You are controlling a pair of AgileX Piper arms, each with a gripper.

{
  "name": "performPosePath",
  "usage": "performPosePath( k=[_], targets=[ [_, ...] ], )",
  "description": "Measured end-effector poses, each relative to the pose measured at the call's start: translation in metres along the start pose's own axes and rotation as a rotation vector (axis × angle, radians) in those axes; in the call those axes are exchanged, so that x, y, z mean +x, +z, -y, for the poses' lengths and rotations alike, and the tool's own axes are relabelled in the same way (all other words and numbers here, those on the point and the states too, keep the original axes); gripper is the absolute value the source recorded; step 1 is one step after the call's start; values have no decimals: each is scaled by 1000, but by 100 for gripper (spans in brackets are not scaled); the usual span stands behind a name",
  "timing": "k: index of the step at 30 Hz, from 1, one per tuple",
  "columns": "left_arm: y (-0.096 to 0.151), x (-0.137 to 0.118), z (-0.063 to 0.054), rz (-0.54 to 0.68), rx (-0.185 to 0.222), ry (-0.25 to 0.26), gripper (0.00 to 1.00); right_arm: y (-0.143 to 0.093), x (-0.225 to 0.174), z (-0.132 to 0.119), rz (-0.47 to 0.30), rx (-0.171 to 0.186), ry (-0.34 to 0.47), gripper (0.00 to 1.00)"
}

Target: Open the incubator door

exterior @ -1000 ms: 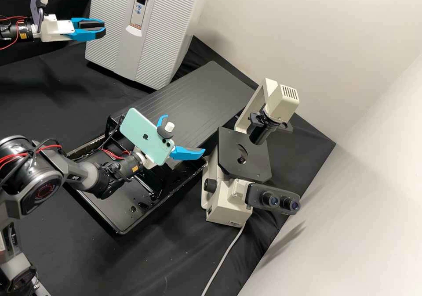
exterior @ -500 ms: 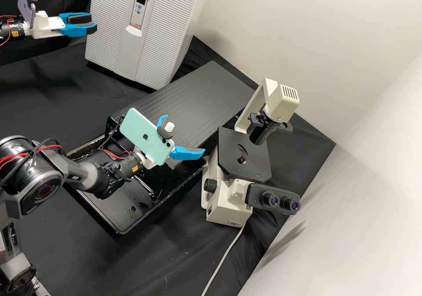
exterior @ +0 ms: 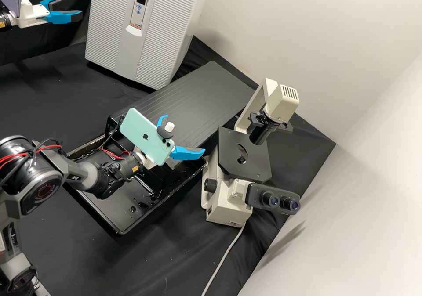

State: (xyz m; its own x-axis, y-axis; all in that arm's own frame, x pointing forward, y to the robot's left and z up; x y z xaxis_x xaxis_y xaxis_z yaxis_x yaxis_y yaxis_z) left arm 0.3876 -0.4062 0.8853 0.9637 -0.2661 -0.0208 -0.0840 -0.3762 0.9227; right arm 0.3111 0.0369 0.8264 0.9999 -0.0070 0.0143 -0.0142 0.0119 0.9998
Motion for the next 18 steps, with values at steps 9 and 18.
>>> performPosePath(
  k=[9, 18],
  targets=[
    [2, 26, 3, 20, 20, -15, 100, 0, 0, 0, 0, 0, 0, 100],
    [10, 52, 5, 50, 39, -28, 100, 0, 0, 0, 0, 0, 0, 100]
  ],
)
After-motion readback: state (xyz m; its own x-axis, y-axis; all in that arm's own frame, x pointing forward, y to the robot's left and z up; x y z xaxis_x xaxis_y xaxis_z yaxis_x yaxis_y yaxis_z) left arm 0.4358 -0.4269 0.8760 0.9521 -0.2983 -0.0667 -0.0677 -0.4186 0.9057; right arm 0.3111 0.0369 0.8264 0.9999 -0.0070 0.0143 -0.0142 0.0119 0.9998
